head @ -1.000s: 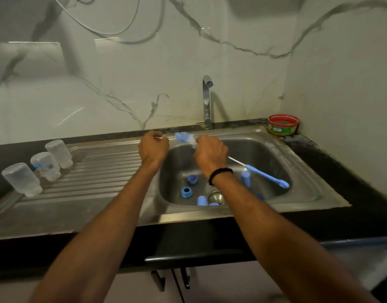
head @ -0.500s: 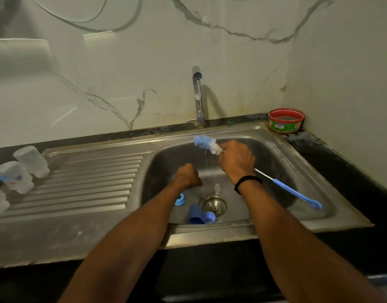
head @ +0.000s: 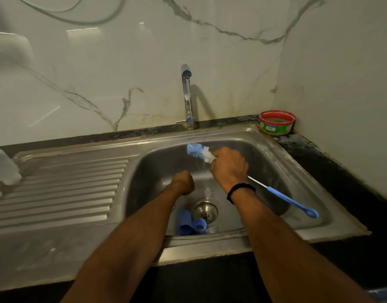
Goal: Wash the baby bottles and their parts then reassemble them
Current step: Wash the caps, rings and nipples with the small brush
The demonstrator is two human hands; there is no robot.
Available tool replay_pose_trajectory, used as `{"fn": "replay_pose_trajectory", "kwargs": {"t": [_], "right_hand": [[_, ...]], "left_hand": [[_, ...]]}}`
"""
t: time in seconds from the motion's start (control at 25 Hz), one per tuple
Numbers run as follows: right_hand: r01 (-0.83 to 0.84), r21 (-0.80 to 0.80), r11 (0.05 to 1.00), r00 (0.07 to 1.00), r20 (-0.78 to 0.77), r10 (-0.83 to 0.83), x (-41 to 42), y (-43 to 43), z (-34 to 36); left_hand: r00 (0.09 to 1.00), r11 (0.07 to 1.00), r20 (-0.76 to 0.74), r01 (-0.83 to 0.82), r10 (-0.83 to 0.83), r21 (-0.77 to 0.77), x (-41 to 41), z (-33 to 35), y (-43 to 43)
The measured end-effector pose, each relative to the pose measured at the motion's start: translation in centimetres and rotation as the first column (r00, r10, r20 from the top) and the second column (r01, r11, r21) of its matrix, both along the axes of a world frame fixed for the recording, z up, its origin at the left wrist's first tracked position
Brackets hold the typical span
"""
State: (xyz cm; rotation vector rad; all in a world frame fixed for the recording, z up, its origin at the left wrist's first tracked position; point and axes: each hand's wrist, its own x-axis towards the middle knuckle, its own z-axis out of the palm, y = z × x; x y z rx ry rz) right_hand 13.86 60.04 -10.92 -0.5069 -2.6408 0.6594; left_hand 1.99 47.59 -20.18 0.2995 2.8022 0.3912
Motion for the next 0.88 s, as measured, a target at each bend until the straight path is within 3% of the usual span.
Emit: {"fn": "replay_pose_trajectory", "kwargs": {"t": [0.08, 0.12, 0.16, 0.24, 0.28, 0.48, 0.6, 0.88], "right_hand": [[0.01, -0.026, 1.0, 1.0, 0.016, -0.01, 0.0, 0.2, -0.1], [0.021, -0.038, 0.999, 0.999, 0.03, -0.019, 0.0, 0.3, -0.1], [0.034, -0.052, 0.998, 0.998, 0.045, -0.032, 0.1, 0.3, -0.2], [0.06, -0.082, 0.995, 0.997, 0.058, -0.055, 0.2, 0.3, 0.0], [0.067, -0.088, 0.994, 0.996, 0.056, -0.063, 0.3, 0.2, 0.1], [0.123, -0.043, 0.991, 0.992, 0.011, -0.123, 0.1, 0.2, 0.2], [0.222, -0.01, 0.975, 0.975, -0.01, -0.222, -0.5, 0.2, 0.0], [0.273, 0.03, 0.962, 0.962, -0.043, -0.271, -1.6, -0.8, 0.5]], "left_hand": [[0.981, 0.923, 0.044, -0.193, 0.189, 0.333, 0.0, 0.9, -0.8], [0.95, 0.787, 0.142, -0.311, 0.279, 0.532, 0.2, 1.4, -1.4], [0.894, 0.578, 0.298, -0.445, 0.335, 0.684, 0.5, 1.9, -1.9], [0.789, 0.219, 0.533, -0.603, 0.306, 0.767, 0.6, 2.9, -2.9], [0.768, 0.132, 0.583, -0.628, 0.265, 0.767, 0.4, 3.2, -3.1], [0.829, -0.03, 0.556, -0.556, 0.055, 0.831, -0.7, 4.5, -2.5], [0.828, -0.136, 0.559, -0.55, 0.047, 0.824, -1.1, 5.2, -1.4], [0.851, -0.159, 0.525, -0.519, -0.007, 0.84, -0.7, 5.4, 1.1]]}}
